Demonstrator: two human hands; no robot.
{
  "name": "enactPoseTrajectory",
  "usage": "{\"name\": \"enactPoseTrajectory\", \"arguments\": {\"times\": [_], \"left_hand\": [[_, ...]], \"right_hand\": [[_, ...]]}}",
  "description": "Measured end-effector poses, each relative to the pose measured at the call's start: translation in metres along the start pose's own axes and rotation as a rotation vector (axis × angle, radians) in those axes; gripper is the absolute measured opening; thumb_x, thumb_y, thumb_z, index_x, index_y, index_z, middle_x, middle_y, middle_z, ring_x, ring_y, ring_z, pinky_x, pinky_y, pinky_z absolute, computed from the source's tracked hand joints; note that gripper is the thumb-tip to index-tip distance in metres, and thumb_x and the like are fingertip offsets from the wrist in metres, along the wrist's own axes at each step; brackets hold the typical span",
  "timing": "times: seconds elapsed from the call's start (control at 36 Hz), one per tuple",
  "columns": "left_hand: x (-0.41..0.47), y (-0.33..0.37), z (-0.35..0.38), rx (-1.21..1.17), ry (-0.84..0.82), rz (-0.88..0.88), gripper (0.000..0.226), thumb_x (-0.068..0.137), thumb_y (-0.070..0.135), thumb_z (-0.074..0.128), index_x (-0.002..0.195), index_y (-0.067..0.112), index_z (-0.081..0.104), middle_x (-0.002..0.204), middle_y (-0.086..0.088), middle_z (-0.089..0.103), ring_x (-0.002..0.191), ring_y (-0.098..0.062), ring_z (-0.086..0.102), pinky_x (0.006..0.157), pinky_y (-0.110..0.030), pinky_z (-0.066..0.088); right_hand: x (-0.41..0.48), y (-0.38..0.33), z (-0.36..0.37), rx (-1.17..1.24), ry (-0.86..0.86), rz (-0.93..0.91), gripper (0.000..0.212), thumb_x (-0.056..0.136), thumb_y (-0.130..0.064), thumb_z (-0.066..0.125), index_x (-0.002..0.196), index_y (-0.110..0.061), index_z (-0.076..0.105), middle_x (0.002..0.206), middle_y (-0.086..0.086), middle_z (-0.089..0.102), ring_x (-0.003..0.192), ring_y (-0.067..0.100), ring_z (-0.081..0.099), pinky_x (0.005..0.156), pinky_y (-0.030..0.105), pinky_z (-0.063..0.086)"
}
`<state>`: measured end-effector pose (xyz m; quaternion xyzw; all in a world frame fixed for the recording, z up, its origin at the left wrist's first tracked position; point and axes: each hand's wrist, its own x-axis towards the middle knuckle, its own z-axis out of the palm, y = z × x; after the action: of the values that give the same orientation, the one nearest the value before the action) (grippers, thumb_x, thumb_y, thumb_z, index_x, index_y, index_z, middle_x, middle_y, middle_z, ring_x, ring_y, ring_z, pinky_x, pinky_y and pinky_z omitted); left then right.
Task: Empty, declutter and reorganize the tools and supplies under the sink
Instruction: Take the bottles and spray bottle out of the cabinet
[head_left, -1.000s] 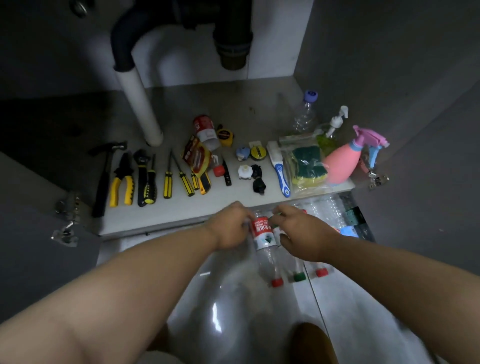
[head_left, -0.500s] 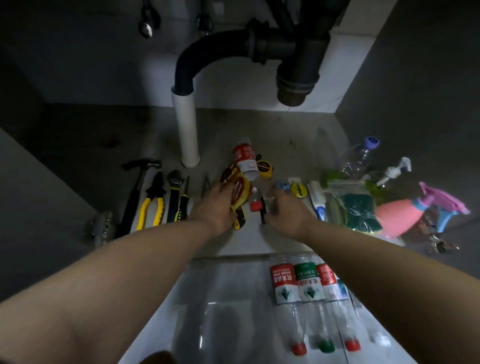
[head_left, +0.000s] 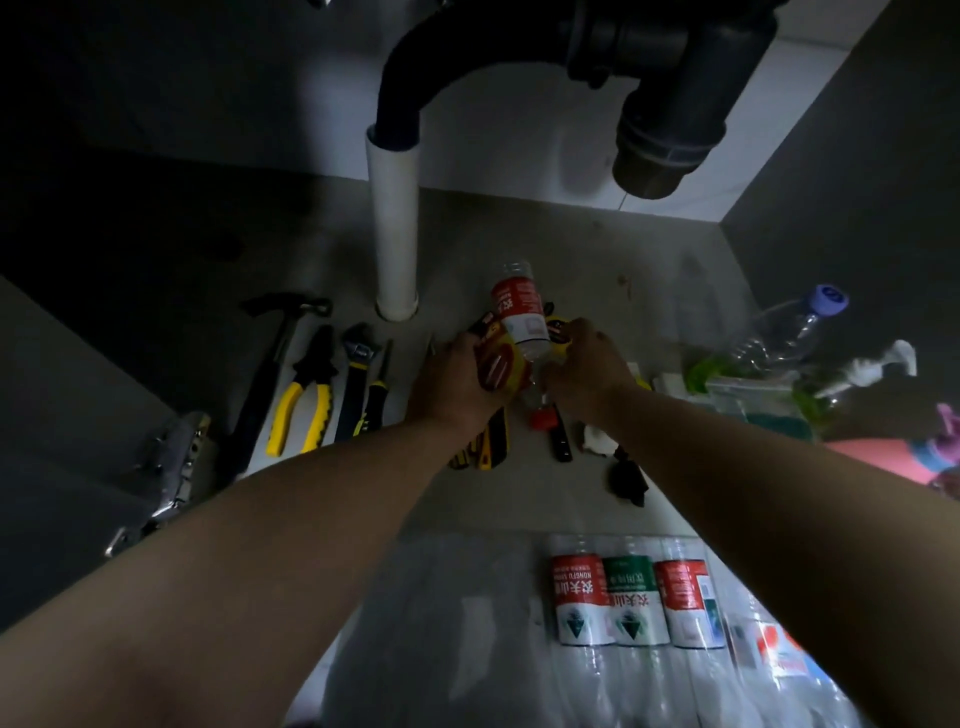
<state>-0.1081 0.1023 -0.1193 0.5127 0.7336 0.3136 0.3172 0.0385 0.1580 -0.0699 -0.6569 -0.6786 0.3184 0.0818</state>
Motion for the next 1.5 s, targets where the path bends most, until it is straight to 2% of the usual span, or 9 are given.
{"name": "enactPoseTrajectory", "arguments": {"times": [0.42,0.56,0.67,0.78,1.0,1.11,1.25,1.39,1.5], "left_hand": [[-0.011,-0.006,-0.022,-0.253,0.309,0.055,0.051,0.081,0.032,0.082,0.125,0.017,0.059,0.106,0.011,0.052,0.106,-0.016,0.060,0.095,-0.039,0.055],[-0.014,-0.011,-0.021,-0.138,0.260,0.086,0.058,0.082,0.039,0.080,0.130,0.018,0.056,0.125,-0.004,0.057,0.115,-0.024,0.059,0.097,-0.045,0.053],[-0.016,-0.008,-0.027,-0.053,0.232,0.143,0.063,0.083,0.042,0.079,0.135,0.017,0.055,0.130,-0.006,0.056,0.118,-0.026,0.057,0.099,-0.044,0.051],[-0.024,0.008,-0.032,0.122,0.219,0.223,0.066,0.083,0.054,0.073,0.136,0.019,0.054,0.129,-0.007,0.057,0.119,-0.029,0.057,0.102,-0.043,0.048],[-0.069,0.068,-0.024,0.192,-0.114,0.366,0.070,0.074,0.064,0.068,0.130,0.024,0.055,0.122,-0.002,0.064,0.109,-0.021,0.064,0.094,-0.040,0.055],[-0.095,0.101,-0.006,0.251,-0.330,0.430,0.066,0.076,0.053,0.079,0.130,0.023,0.057,0.117,0.001,0.063,0.102,-0.016,0.065,0.091,-0.040,0.056],[-0.142,0.126,0.024,0.358,-0.471,0.521,0.062,0.076,0.057,0.078,0.127,0.028,0.058,0.112,0.009,0.061,0.096,-0.008,0.062,0.079,-0.022,0.049],[-0.184,0.129,0.061,0.261,-0.595,0.395,0.058,0.080,0.048,0.082,0.127,0.024,0.058,0.105,0.007,0.064,0.093,-0.010,0.064,0.083,-0.038,0.059],[-0.194,0.119,0.087,0.309,-0.728,0.335,0.058,0.080,0.046,0.082,0.128,0.023,0.059,0.108,0.006,0.067,0.095,-0.012,0.065,0.087,-0.040,0.059]], "right_hand": [[0.006,-0.012,0.039,-0.081,0.129,0.084,0.084,0.085,-0.060,0.065,0.146,-0.013,0.033,0.140,0.015,0.052,0.124,0.039,0.054,0.101,0.051,0.049],[-0.002,-0.012,0.044,-0.002,0.133,0.085,0.076,0.090,-0.059,0.060,0.146,-0.014,0.034,0.137,0.016,0.050,0.122,0.037,0.054,0.059,0.026,0.045],[-0.028,0.000,0.034,0.082,0.176,-0.003,0.072,0.088,-0.056,0.063,0.141,-0.013,0.040,0.133,0.015,0.054,0.119,0.037,0.056,0.094,0.048,0.053],[-0.061,0.024,0.010,0.092,0.149,-0.111,0.059,0.085,-0.032,0.072,0.133,-0.011,0.046,0.128,0.013,0.059,0.115,0.031,0.060,0.095,0.039,0.051],[-0.155,0.105,-0.060,0.088,0.080,-0.076,0.061,0.078,-0.036,0.073,0.131,-0.026,0.043,0.109,-0.006,0.063,0.097,0.017,0.064,0.070,0.027,0.045],[-0.211,0.145,-0.088,0.149,0.051,-0.017,0.068,0.064,-0.057,0.067,0.124,-0.041,0.037,0.107,-0.018,0.058,0.087,-0.005,0.059,0.067,0.016,0.042],[-0.266,0.200,-0.094,0.010,0.026,0.097,0.076,0.077,-0.034,0.075,0.140,-0.031,0.034,0.127,-0.001,0.057,0.096,0.014,0.060,0.078,0.031,0.050],[-0.297,0.239,-0.075,-0.075,-0.009,0.273,0.063,0.077,-0.034,0.072,0.130,-0.027,0.039,0.108,0.004,0.058,0.069,0.024,0.068,0.050,0.041,0.060],[-0.297,0.259,-0.056,-0.194,-0.014,0.373,0.082,0.083,-0.041,0.072,0.147,-0.022,0.025,0.132,0.008,0.048,0.113,0.027,0.055,0.081,0.043,0.061]]}}
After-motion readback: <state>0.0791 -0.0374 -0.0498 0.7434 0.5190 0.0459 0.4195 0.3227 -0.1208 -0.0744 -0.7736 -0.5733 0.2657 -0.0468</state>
